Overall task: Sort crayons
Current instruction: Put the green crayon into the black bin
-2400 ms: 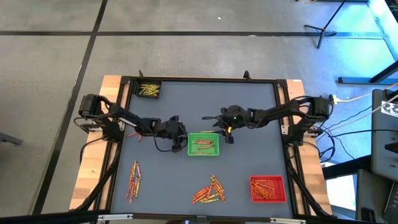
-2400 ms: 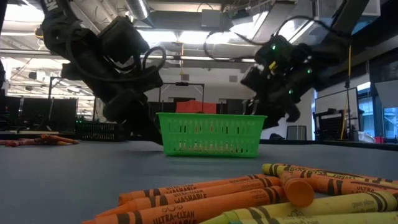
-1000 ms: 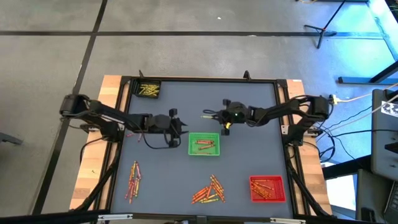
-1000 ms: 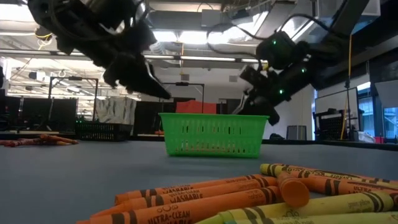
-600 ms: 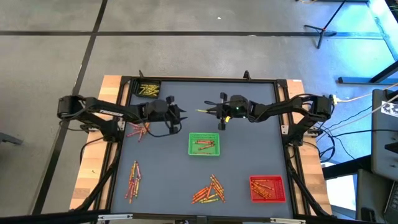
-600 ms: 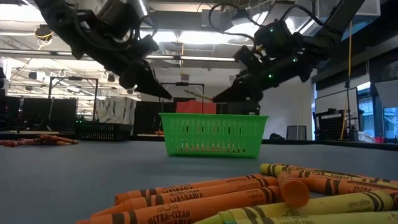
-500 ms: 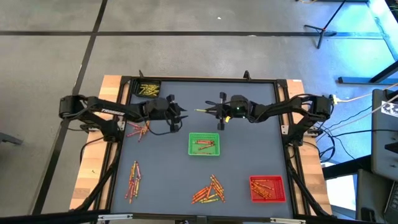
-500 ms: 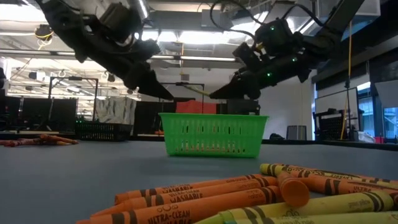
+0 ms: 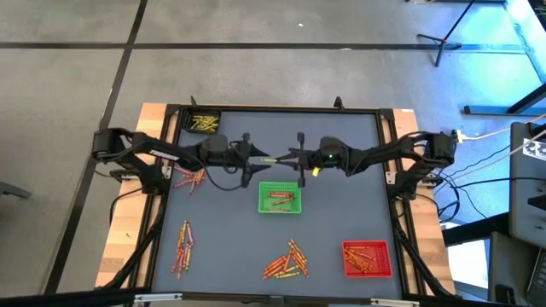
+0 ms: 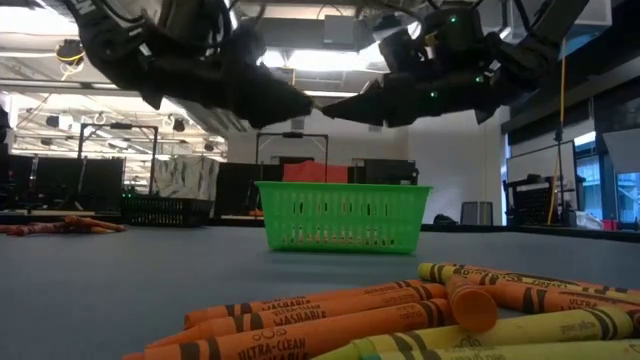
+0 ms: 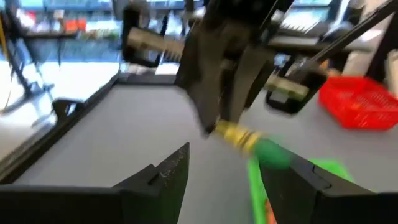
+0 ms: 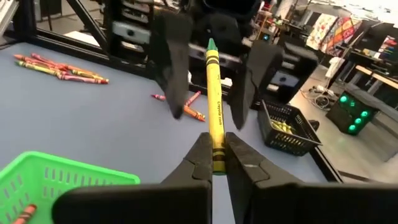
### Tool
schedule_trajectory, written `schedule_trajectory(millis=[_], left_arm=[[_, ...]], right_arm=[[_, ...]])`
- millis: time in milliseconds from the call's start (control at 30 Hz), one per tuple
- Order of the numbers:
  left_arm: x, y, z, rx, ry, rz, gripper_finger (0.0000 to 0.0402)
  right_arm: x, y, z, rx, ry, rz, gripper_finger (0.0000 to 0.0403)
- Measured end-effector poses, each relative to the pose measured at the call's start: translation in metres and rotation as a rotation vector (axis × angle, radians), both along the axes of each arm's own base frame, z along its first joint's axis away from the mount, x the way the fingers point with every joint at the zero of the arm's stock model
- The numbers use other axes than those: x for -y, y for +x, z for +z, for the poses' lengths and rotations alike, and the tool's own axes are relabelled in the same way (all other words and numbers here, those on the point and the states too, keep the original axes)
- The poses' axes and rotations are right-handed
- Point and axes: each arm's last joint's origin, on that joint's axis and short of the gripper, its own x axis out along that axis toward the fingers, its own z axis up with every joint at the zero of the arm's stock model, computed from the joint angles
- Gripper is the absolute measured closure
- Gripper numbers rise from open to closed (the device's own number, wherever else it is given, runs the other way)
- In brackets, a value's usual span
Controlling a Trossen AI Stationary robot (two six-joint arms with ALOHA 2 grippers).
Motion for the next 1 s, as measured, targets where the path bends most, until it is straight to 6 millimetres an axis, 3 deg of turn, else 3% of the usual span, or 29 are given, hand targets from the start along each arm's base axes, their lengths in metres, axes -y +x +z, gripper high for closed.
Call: schedule_trajectory(millis=[300,433,633,700,800,1000], left_arm=[[0.017,0.004,0.006,0.066,0.060,0.010,0.0240],[0.017,0.004,0.006,0.063,0.071,0.056,0.0283],[0.014,0.004,0.006,0.058,0.075,0.083,0.0381],[0.012,0.004,0.006,0.060,0.075,0.088,0.0392],[0.010,0.003,0.007,0.059,0.076,0.098,0.0391],[-0.001,-0.009,0.016,-0.007,0.111,0.209,0.0395]], right_arm=[[-0.007,0.001,0.001,0.006,-0.003,-0.015,0.0385],[-0.006,0.001,0.001,0.005,-0.006,-0.035,0.0384],[-0.006,0.001,0.001,0.014,-0.003,-0.035,0.0384],[-0.006,0.001,0.002,0.017,0.016,-0.034,0.0378],[-0.006,0.001,0.001,0.008,0.066,-0.025,0.0345],[-0.008,-0.008,0.010,-0.070,0.114,-0.032,0.0234]])
